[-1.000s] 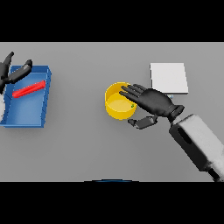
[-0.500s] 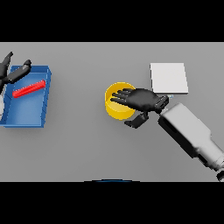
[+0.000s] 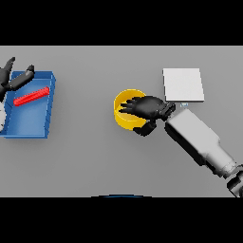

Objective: Pick up the red beaker and tilt it to pour out 1 green nut into yellow bowl. Pick up the yellow bowl and place it on the metallic measuring scale.

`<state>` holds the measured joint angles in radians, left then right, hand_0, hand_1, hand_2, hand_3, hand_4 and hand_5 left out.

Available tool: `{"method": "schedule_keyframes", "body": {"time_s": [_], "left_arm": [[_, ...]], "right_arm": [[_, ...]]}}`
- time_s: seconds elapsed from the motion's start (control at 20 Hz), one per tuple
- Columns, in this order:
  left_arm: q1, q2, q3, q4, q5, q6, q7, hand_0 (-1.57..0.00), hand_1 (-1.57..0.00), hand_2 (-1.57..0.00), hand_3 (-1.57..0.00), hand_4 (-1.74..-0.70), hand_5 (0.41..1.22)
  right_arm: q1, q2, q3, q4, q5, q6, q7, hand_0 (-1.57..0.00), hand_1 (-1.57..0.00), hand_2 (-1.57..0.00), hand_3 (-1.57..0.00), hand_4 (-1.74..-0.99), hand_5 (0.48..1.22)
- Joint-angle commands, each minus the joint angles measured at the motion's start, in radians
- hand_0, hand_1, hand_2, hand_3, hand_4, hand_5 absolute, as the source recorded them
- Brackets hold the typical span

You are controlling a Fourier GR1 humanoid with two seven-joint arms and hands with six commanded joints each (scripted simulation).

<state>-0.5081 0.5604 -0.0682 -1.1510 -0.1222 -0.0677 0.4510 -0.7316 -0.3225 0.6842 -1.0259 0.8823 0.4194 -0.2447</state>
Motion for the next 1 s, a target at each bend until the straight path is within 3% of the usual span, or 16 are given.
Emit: {"method": "schedule_keyframes", "body": {"time_s": [0.0,0.05,0.1,0.15,0.2,0.3,0.35,0.6,0.9,0.95], "left_arm": [[-0.010,0.008,0.007,0.007,0.005,-0.007,-0.004,0.00,0.00,0.00,0.00,-0.79,0.712],[-0.007,0.001,0.006,0.014,0.008,-0.008,-0.007,0.00,0.00,0.00,0.00,-0.79,0.711],[0.000,0.007,0.009,0.017,0.006,-0.008,-0.017,0.00,0.00,0.00,0.00,-0.79,0.710],[0.005,-0.001,0.002,0.020,-0.001,-0.001,-0.028,0.00,0.00,0.00,0.00,-0.79,0.710],[-0.001,0.000,0.003,0.016,0.002,-0.005,-0.018,0.00,0.00,0.00,0.00,-0.79,0.710],[0.003,0.006,0.006,0.011,0.004,-0.007,-0.024,0.00,0.00,0.00,0.00,-0.79,0.707],[0.006,0.008,0.006,0.001,0.007,-0.011,-0.019,0.00,0.00,0.00,0.00,-0.79,0.709],[-0.002,0.009,0.004,0.014,0.008,-0.019,-0.016,0.00,0.00,0.00,0.00,-0.78,0.712],[-0.001,0.015,0.003,0.004,0.002,-0.015,-0.013,0.00,0.00,0.00,0.00,-0.77,0.706],[-0.002,0.015,-0.002,0.002,-0.003,-0.016,-0.013,0.00,0.00,0.00,0.00,-0.77,0.707]], "right_arm": [[0.005,0.001,0.003,-0.002,0.002,-0.003,0.001,-0.05,-0.06,-0.09,-0.13,-1.261,0.809],[0.003,0.005,0.005,0.004,0.004,-0.010,-0.012,-0.19,-0.18,-0.19,-0.21,-1.309,0.891],[0.011,0.006,0.010,-0.003,0.005,-0.014,-0.021,-0.45,-0.41,-0.35,-0.32,-1.363,0.957],[0.019,-0.004,0.008,-0.022,-0.002,-0.005,-0.027,-0.68,-0.64,-0.59,-0.57,-1.435,1.010],[0.013,-0.007,0.002,-0.025,-0.009,0.002,-0.037,-0.86,-0.83,-0.79,-0.68,-1.492,1.052],[0.008,-0.022,0.006,-0.029,-0.005,0.012,-0.052,-1.11,-1.09,-1.07,-0.88,-1.578,1.113],[0.009,-0.020,0.007,-0.030,-0.010,0.014,-0.049,-1.21,-1.19,-1.13,-0.97,-1.611,1.135],[0.003,-0.026,0.004,-0.044,-0.026,0.056,-0.008,-1.45,-1.45,-1.33,-1.17,-1.698,1.193],[-0.002,-0.075,-0.025,-0.138,-0.073,0.098,-0.003,-1.54,-1.54,-1.45,-1.17,-1.730,1.214],[0.000,-0.082,-0.032,-0.156,-0.083,0.117,0.024,-1.55,-1.54,-1.46,-1.16,-1.732,1.215]]}}
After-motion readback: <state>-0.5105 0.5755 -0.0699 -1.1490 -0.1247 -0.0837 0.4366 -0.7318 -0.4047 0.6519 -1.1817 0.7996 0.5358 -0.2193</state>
